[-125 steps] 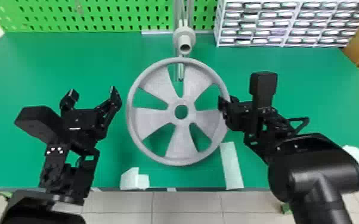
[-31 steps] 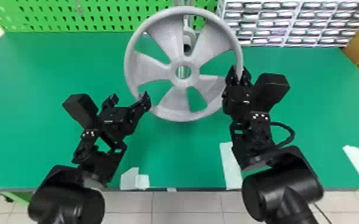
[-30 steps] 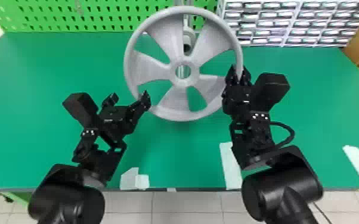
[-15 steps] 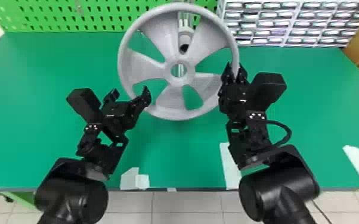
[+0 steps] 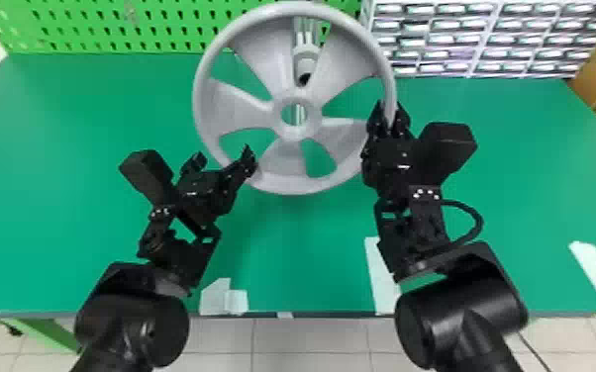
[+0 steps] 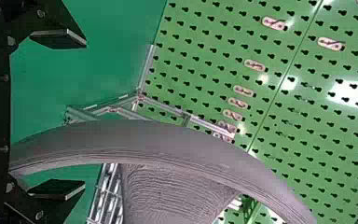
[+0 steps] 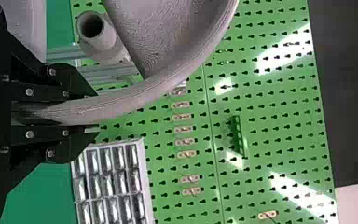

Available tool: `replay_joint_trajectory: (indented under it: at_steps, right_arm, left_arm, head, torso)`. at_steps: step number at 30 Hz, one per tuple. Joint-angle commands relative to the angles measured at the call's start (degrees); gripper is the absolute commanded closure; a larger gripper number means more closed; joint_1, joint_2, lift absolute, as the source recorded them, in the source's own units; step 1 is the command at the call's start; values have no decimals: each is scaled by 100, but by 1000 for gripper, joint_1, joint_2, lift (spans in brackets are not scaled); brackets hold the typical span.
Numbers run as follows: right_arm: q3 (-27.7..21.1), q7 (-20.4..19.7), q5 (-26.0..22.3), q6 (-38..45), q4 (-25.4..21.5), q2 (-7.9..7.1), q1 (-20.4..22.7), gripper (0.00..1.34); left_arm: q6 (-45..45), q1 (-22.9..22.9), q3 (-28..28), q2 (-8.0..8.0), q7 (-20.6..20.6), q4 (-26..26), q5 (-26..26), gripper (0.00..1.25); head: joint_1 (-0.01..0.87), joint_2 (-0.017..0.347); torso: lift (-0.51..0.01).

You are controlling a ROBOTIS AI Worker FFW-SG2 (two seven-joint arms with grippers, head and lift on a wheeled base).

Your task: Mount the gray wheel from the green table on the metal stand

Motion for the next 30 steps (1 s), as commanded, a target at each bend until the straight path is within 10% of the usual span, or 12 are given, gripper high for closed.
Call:
replay_joint_trajectory:
  at_steps: [1,30]
  right_arm:
    - [17,3,-1,-52,7,-4,-8,1124]
    - [52,3,-1,-175,51,-30,-17,1125]
  left_arm:
    - [-167,-114,-86,-1,0,205,145,220]
    - [-615,-325,-148,-9,35,618,505,223]
  head:
    - [868,52]
    - [868,52]
  torso:
    - [-93]
    - [-93]
